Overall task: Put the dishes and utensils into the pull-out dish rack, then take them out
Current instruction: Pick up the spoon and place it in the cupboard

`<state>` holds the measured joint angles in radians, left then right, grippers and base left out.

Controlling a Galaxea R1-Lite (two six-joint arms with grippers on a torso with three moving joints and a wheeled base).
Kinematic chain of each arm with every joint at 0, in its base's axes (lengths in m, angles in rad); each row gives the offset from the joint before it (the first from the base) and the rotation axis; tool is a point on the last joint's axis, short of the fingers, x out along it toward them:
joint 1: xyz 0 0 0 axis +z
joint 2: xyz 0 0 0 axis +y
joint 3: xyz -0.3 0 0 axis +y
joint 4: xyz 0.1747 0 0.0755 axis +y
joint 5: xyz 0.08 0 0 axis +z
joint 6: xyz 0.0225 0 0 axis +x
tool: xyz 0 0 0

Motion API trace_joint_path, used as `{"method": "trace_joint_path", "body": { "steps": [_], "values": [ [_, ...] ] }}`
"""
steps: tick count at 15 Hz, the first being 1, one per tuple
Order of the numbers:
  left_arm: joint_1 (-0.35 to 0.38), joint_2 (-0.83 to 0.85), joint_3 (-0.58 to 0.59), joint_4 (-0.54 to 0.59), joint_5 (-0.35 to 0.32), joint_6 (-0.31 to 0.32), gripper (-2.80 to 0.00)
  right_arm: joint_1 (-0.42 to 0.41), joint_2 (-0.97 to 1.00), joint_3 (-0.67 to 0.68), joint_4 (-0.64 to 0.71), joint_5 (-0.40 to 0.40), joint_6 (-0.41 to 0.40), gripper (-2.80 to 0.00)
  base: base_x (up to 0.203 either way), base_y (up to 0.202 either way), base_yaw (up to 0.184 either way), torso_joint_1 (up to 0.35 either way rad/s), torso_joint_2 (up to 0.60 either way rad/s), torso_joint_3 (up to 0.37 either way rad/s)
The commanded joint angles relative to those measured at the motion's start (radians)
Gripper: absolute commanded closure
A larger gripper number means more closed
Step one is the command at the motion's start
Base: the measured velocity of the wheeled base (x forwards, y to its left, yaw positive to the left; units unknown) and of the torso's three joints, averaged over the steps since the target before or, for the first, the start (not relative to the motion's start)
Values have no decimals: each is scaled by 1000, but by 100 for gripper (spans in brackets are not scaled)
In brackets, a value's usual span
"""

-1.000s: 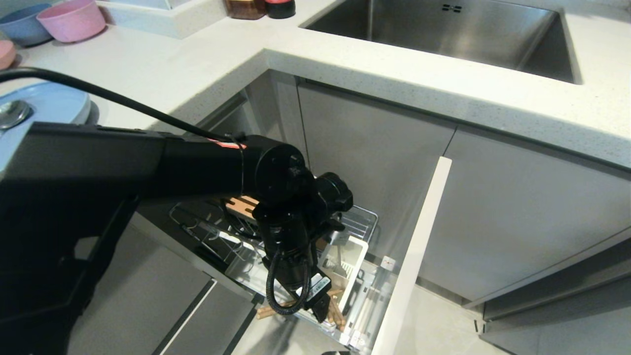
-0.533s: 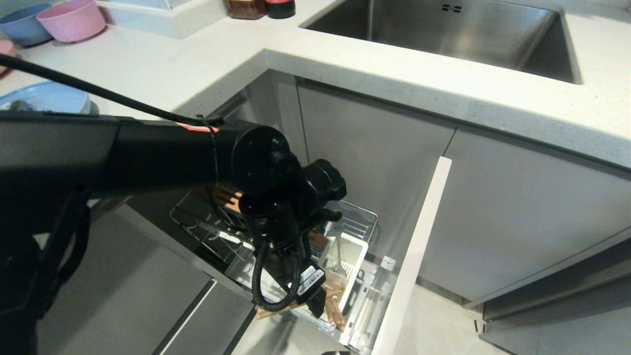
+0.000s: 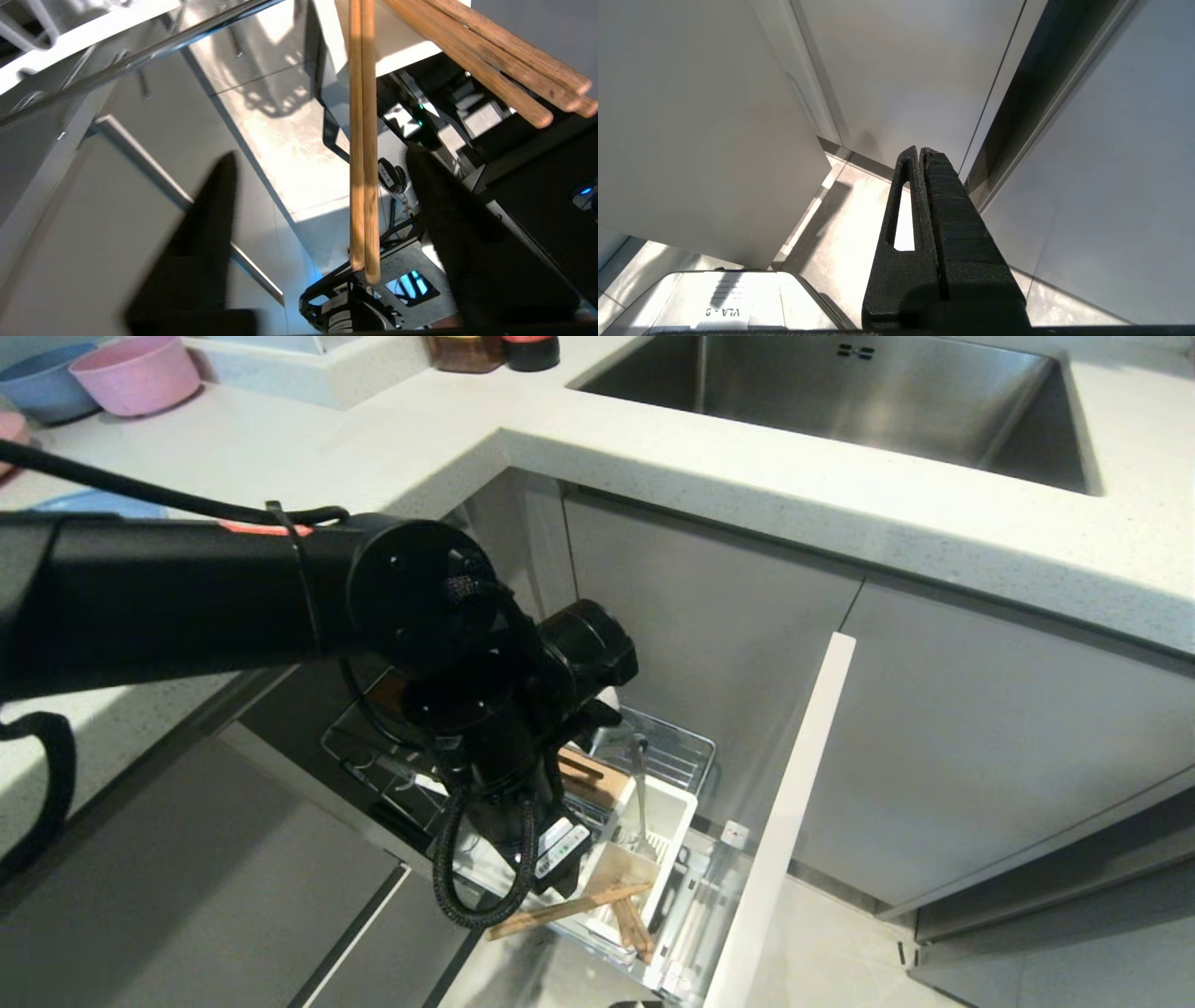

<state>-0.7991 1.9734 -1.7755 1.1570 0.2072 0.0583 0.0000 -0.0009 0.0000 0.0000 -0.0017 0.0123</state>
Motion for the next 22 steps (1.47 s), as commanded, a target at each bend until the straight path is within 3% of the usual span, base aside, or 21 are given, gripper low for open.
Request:
{"method": "trace_joint_path", "body": {
  "steps": [1, 5, 8, 12, 16, 19, 22],
  "values": [
    [-7, -36, 2, 5, 10, -15, 0, 0, 1, 2, 0, 0, 0, 0, 0, 0, 0, 0, 0, 0],
    [-32, -113, -1, -7, 22, -123, 0, 0, 1, 0, 0, 0, 0, 0, 0, 0, 0, 0, 0, 0],
    [-59, -181, -5, -40, 79, -209, 0, 0, 1, 1, 0, 0, 0, 0, 0, 0, 0, 0, 0, 0],
    [-99, -258, -24, -121, 211, -324, 0, 0, 1, 1, 0, 0, 0, 0, 0, 0, 0, 0, 0, 0],
    [-108, -284, -139, -159, 365, -429, 0, 0, 1, 1, 0, 0, 0, 0, 0, 0, 0, 0, 0, 0],
    [-102, -341, -145, -254, 491, -434, 0, 0, 1, 2, 0, 0, 0, 0, 0, 0, 0, 0, 0, 0],
    [-54, -399, -145, -306, 531, -427, 0, 0, 1, 1, 0, 0, 0, 0, 0, 0, 0, 0, 0, 0]
  ]
}}
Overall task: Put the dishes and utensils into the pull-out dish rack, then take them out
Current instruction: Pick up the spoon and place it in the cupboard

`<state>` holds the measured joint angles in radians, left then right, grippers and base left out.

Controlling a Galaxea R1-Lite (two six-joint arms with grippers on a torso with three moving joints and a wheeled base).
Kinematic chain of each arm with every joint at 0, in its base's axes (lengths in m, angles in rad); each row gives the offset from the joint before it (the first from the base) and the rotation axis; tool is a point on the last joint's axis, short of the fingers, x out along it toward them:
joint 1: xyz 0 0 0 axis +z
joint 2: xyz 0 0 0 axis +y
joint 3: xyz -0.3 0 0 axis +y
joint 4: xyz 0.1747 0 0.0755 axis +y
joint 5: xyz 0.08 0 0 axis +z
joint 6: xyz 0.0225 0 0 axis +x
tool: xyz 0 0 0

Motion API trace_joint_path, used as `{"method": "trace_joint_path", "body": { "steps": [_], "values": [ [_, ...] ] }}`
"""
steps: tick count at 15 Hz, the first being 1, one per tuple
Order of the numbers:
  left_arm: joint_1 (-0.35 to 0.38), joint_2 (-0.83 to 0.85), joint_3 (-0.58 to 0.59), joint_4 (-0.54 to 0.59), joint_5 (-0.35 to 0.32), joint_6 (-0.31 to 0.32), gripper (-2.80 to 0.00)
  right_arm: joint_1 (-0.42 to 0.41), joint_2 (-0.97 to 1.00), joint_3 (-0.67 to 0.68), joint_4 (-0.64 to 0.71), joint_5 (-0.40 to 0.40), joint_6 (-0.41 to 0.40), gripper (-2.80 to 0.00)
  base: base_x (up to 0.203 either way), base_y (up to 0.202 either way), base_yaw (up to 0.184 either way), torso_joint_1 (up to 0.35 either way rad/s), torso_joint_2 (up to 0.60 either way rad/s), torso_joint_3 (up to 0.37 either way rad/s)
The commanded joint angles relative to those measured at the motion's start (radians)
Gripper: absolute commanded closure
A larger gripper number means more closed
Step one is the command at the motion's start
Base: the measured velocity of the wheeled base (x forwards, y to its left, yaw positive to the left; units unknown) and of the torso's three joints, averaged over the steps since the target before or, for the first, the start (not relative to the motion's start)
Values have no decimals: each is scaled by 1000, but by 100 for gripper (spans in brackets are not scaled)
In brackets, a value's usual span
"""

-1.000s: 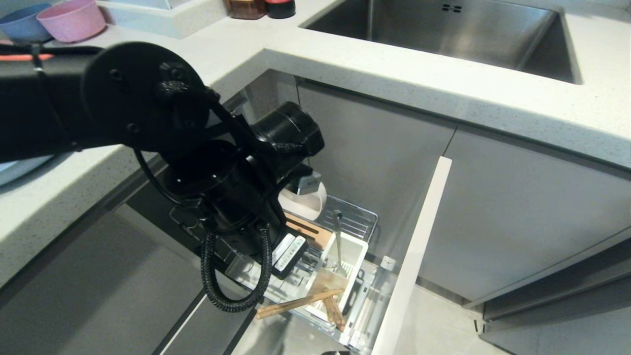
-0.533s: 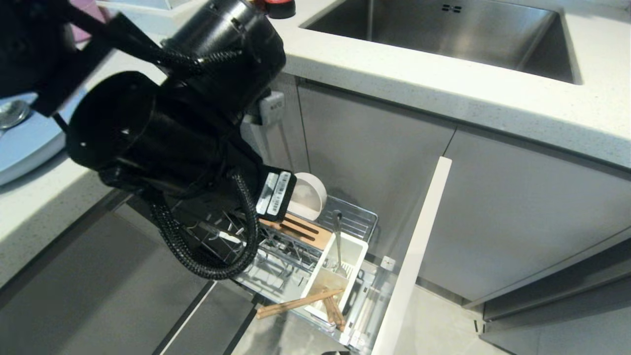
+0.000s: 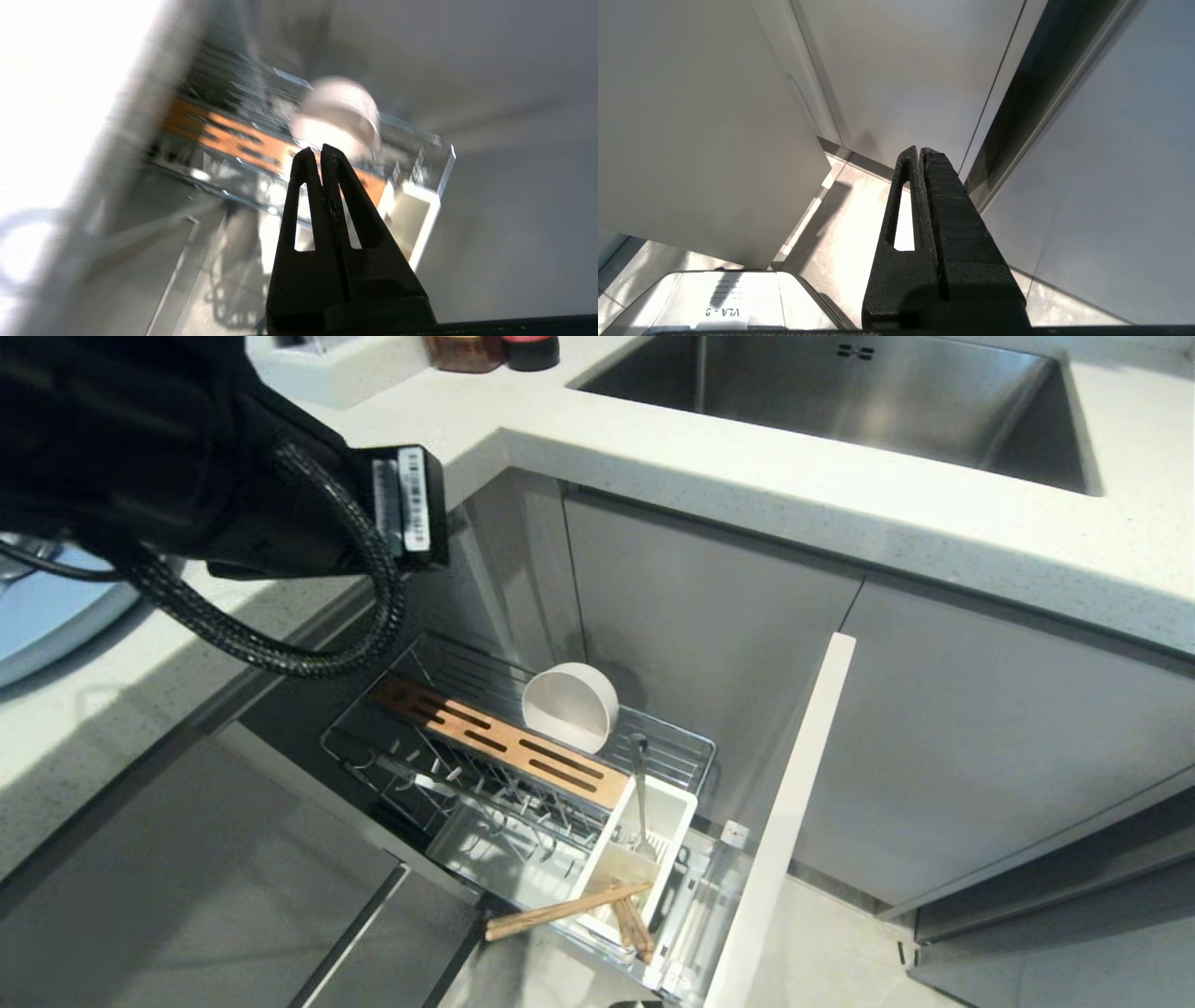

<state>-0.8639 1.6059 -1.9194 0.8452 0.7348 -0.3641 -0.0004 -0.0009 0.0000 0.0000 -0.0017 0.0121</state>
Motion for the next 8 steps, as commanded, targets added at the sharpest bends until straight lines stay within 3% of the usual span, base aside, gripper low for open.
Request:
{"method": "trace_joint_path", "body": {
  "steps": [1, 5, 8],
  "values": [
    [42, -64, -1, -8, 9, 9, 0, 0, 1, 1, 0, 0, 0, 0, 0, 0, 0, 0, 0, 0],
    [219, -171, -1, -87, -8, 137, 0, 0, 1, 2, 0, 0, 0, 0, 0, 0, 0, 0, 0, 0],
    [380, -283, 1, -170, -149, 274, 0, 0, 1, 1, 0, 0, 0, 0, 0, 0, 0, 0, 0, 0]
  ]
}}
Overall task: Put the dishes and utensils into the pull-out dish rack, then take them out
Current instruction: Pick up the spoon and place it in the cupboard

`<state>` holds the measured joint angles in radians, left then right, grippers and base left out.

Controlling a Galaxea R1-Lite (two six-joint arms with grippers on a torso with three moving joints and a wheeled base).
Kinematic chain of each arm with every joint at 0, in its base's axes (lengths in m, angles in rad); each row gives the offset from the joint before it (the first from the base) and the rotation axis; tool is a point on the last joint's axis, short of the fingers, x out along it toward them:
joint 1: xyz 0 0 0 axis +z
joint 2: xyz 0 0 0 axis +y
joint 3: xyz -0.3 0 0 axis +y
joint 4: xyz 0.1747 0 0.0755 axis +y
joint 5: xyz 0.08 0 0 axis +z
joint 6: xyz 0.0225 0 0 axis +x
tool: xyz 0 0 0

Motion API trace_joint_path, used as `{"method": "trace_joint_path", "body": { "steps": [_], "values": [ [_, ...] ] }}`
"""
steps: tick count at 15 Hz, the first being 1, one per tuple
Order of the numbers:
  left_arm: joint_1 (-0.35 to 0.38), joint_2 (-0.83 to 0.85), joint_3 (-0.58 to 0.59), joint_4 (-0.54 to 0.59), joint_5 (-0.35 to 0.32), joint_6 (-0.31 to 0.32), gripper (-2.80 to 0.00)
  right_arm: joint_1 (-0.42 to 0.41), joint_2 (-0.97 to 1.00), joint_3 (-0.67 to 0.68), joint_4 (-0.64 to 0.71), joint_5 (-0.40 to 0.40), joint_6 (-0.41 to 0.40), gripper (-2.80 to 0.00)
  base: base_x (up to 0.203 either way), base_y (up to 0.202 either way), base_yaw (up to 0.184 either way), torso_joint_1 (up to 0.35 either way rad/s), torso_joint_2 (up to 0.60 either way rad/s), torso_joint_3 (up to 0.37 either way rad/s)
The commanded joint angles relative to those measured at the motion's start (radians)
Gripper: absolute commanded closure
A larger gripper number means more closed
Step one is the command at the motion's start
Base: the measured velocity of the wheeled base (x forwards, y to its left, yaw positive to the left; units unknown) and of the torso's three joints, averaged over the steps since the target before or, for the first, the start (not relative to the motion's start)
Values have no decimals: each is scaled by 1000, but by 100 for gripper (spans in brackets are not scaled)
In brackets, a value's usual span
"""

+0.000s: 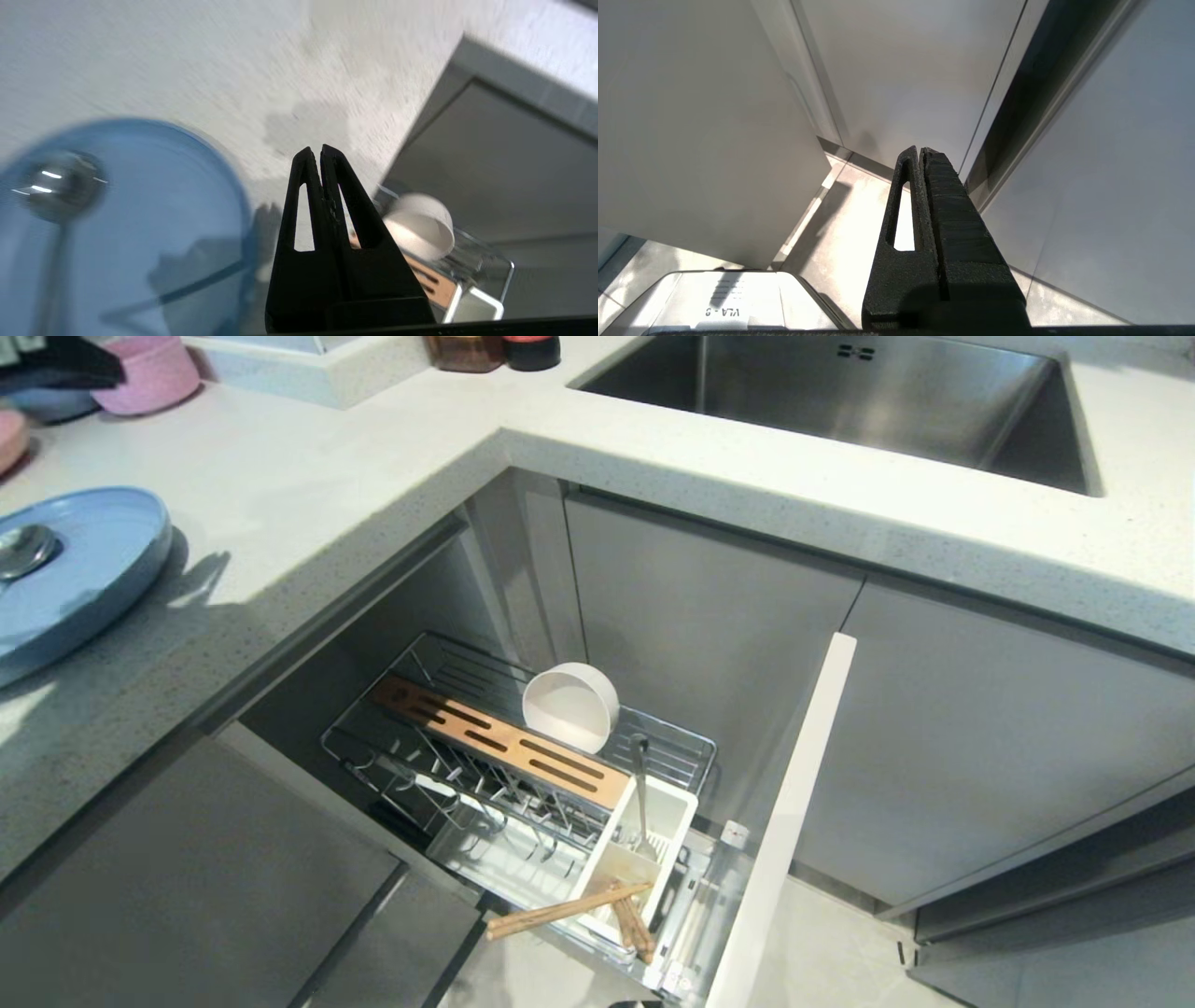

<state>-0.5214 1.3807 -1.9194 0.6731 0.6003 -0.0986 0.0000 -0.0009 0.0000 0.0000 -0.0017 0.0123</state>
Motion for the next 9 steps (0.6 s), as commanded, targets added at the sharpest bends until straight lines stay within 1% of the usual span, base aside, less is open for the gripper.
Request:
{"method": "trace_joint_path", "body": {
  "steps": [1, 3, 4, 5, 7, 9],
  "values": [
    [97, -91, 2, -5, -56, 26, 0, 0, 1, 1, 0, 0, 0, 0, 0, 0, 0, 0, 0, 0],
    [227, -150, 15, -10, -103, 40, 0, 0, 1, 0, 0, 0, 0, 0, 0, 0, 0, 0, 0, 0],
    [304, -177, 30, -11, -124, 42, 0, 0, 1, 2, 0, 0, 0, 0, 0, 0, 0, 0, 0, 0],
    [398, -209, 51, -11, -167, 44, 0, 0, 1, 1, 0, 0, 0, 0, 0, 0, 0, 0, 0, 0],
    [561, -259, 76, 3, -285, 44, 0, 0, 1, 2, 0, 0, 0, 0, 0, 0, 0, 0, 0, 0],
    [720, -290, 87, 85, -383, 39, 0, 0, 1, 2, 0, 0, 0, 0, 0, 0, 0, 0, 0, 0]
  ]
}}
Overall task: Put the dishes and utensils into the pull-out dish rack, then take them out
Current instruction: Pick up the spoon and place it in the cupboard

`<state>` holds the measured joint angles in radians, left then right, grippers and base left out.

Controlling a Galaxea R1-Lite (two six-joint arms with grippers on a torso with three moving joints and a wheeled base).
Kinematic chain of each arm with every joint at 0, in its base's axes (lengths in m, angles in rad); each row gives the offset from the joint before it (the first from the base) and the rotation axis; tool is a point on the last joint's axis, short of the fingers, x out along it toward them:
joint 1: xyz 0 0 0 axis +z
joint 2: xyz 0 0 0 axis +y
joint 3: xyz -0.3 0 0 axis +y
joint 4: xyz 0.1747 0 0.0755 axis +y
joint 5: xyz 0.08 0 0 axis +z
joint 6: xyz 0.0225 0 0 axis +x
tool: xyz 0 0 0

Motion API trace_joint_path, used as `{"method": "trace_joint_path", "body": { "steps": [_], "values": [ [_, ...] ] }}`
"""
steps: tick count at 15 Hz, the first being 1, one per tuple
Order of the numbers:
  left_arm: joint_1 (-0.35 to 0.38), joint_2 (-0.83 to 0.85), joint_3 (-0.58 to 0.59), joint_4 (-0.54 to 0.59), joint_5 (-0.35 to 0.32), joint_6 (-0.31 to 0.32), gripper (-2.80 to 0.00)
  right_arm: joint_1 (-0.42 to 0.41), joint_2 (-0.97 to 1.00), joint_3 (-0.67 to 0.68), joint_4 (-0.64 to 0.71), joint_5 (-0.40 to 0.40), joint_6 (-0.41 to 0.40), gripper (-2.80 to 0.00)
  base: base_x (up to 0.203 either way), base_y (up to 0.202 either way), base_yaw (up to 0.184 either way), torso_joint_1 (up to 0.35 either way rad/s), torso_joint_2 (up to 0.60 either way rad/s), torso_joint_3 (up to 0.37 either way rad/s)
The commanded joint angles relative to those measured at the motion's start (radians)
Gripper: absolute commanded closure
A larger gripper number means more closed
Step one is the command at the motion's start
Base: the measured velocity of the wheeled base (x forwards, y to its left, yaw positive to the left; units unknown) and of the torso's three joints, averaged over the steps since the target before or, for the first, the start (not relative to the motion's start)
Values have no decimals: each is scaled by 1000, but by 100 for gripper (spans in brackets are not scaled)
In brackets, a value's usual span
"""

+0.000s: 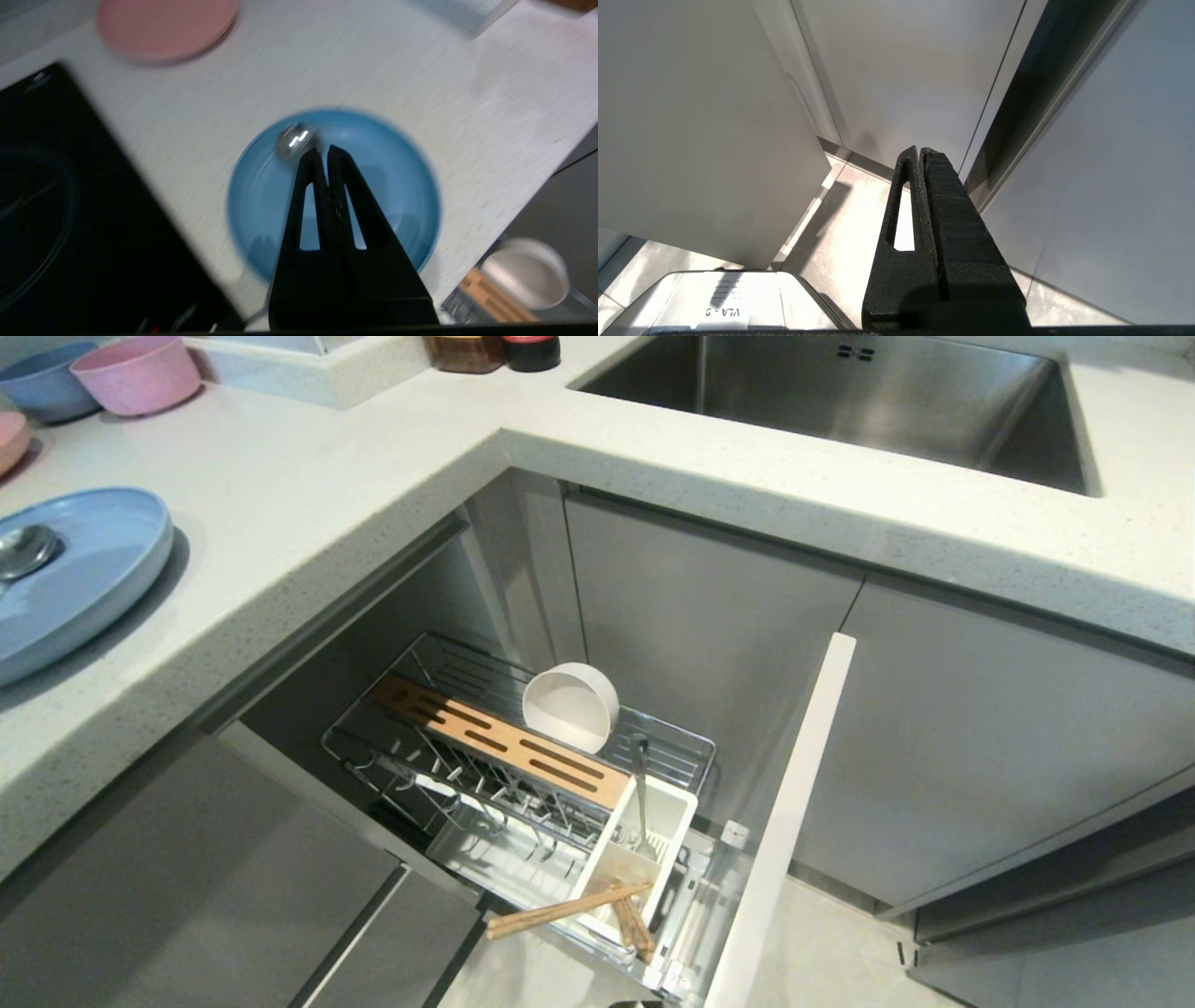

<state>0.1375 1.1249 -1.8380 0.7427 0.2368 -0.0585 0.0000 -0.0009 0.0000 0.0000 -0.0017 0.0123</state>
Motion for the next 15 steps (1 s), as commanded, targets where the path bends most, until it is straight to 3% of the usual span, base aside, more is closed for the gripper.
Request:
{"method": "trace_joint_path", "body": {
  "steps": [1, 4, 6, 7, 13, 15],
  "values": [
    [129, -48, 8, 67, -76, -2, 0, 0, 1, 1, 0, 0, 0, 0, 0, 0, 0, 0, 0, 0],
    [382, -67, 14, 201, -237, 0, 0, 0, 1, 2, 0, 0, 0, 0, 0, 0, 0, 0, 0, 0],
    [458, -72, 58, 313, -335, 6, 0, 0, 1, 2, 0, 0, 0, 0, 0, 0, 0, 0, 0, 0],
    [473, -67, 76, 323, -339, 6, -280, 0, 1, 2, 0, 0, 0, 0, 0, 0, 0, 0, 0, 0],
    [482, 13, 114, 313, -351, 18, -280, 0, 1, 1, 0, 0, 0, 0, 0, 0, 0, 0, 0, 0],
    [479, 38, 120, 301, -399, 22, -280, 0, 1, 2, 0, 0, 0, 0, 0, 0, 0, 0, 0, 0]
  ]
}}
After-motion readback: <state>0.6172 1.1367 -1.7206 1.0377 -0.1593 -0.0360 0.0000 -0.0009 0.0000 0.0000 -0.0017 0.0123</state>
